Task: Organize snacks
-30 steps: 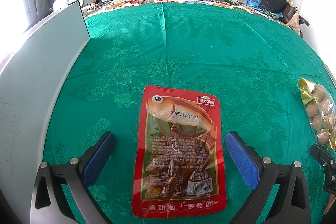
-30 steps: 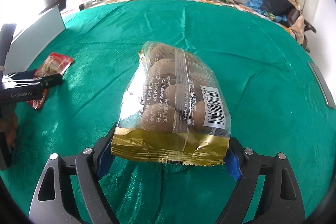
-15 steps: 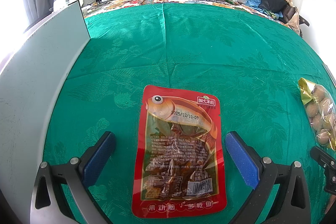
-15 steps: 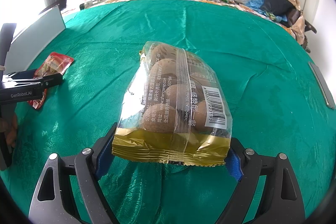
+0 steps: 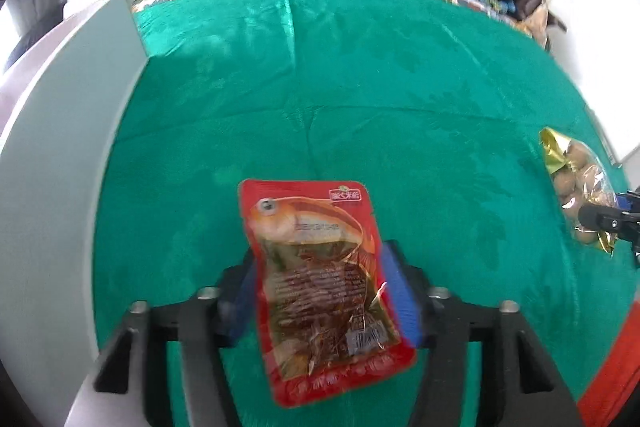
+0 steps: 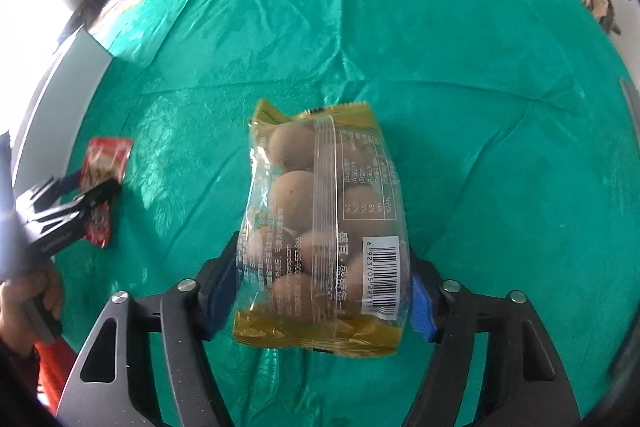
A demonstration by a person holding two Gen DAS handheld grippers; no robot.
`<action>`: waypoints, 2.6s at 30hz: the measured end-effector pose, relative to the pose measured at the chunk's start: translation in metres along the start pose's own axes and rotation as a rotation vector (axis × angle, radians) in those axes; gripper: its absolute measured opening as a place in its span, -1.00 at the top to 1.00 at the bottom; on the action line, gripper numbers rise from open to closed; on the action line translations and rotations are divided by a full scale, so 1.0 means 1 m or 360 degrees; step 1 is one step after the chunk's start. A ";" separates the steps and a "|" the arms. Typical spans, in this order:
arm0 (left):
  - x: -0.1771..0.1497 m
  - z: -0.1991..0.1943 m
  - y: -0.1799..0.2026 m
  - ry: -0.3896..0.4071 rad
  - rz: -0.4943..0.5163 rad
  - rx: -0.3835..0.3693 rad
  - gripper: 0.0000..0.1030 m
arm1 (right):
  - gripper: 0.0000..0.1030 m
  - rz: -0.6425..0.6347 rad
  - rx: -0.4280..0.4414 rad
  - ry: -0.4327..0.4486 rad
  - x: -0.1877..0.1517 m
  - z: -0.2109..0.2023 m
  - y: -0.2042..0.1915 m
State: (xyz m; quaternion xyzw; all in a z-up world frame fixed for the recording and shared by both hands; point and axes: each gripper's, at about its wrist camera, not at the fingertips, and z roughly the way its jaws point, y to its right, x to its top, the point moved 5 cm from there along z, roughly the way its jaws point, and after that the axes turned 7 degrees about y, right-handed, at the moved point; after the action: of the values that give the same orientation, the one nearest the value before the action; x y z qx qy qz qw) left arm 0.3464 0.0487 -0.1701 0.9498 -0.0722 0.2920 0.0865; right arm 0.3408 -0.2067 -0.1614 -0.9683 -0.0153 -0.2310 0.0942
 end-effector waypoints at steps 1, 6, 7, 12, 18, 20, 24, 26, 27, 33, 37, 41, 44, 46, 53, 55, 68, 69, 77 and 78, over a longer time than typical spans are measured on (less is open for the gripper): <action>-0.002 -0.008 -0.002 0.0009 -0.0068 -0.0069 0.62 | -0.36 -0.0021 0.0025 0.0025 0.001 -0.008 -0.005; -0.004 -0.062 -0.010 0.0136 -0.0265 -0.0208 0.79 | -0.36 -0.0072 0.0149 0.0161 0.007 -0.055 -0.037; -0.004 -0.071 -0.012 0.0159 -0.0285 -0.0218 0.85 | -0.36 -0.0090 0.0173 0.0184 0.011 -0.062 -0.046; -0.013 -0.100 -0.023 0.0225 -0.0257 -0.0189 0.98 | -0.36 -0.0176 0.0305 0.0350 0.038 -0.101 -0.104; -0.027 -0.090 -0.025 0.0190 -0.0407 -0.0104 -0.91 | -0.37 -0.0266 0.0375 0.0435 0.033 -0.120 -0.141; -0.023 -0.087 -0.012 0.0288 -0.0395 -0.0067 -0.95 | -0.37 -0.0270 0.0381 0.0436 0.025 -0.121 -0.140; -0.030 -0.043 0.012 0.0096 -0.0200 0.0210 -0.96 | -0.37 -0.0230 0.0393 0.0410 0.014 -0.119 -0.128; -0.039 -0.018 0.023 -0.0015 -0.0141 0.0323 -0.96 | -0.37 -0.0201 0.0396 0.0408 0.012 -0.120 -0.120; -0.043 -0.006 0.027 -0.0071 -0.0119 0.0390 -0.96 | -0.37 -0.0188 0.0394 0.0412 0.010 -0.121 -0.115; -0.039 -0.012 0.029 0.0041 -0.0189 0.0304 -0.14 | -0.37 -0.0176 0.0356 0.0431 0.006 -0.124 -0.093; -0.036 -0.039 0.015 0.0108 -0.0286 0.0115 0.13 | -0.37 -0.0147 0.0358 0.0433 0.008 -0.123 -0.085; -0.032 -0.079 0.001 0.0208 -0.0428 -0.0009 0.13 | -0.37 -0.0116 0.0399 0.0431 0.015 -0.120 -0.093; -0.028 -0.132 -0.024 0.0335 -0.0578 -0.0114 0.13 | -0.37 -0.0148 0.0444 0.0429 0.025 -0.120 -0.116; -0.026 -0.178 -0.049 0.0446 -0.0624 -0.0101 0.12 | -0.37 -0.0199 0.0506 0.0435 0.033 -0.125 -0.147; -0.064 -0.266 -0.174 0.0557 -0.0716 0.0417 -0.13 | -0.37 -0.0411 0.0905 0.0343 0.045 -0.128 -0.311; -0.079 -0.269 -0.205 0.0532 -0.0740 0.0561 -0.27 | -0.37 -0.0495 0.0975 0.0289 0.038 -0.120 -0.363; -0.110 -0.255 -0.224 0.0388 -0.0699 0.0936 -0.85 | -0.58 -0.0657 0.0810 0.0101 -0.003 -0.071 -0.418; -0.112 -0.260 -0.224 0.0391 -0.0730 0.0974 -0.85 | -0.59 -0.0693 0.0786 0.0167 0.001 -0.076 -0.418; -0.111 -0.290 -0.218 0.0508 -0.0677 0.1148 -0.94 | -0.59 -0.0870 0.0639 0.0353 -0.009 -0.089 -0.430; -0.110 -0.289 -0.217 0.0466 -0.0658 0.1115 -0.94 | -0.60 -0.0868 0.0640 0.0355 -0.011 -0.089 -0.431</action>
State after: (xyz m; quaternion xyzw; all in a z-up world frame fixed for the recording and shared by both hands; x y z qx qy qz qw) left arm 0.1399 0.3298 -0.0236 0.8648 0.2360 0.4071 -0.1752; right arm 0.2603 0.1996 -0.0125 -0.8595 -0.3079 -0.3443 0.2188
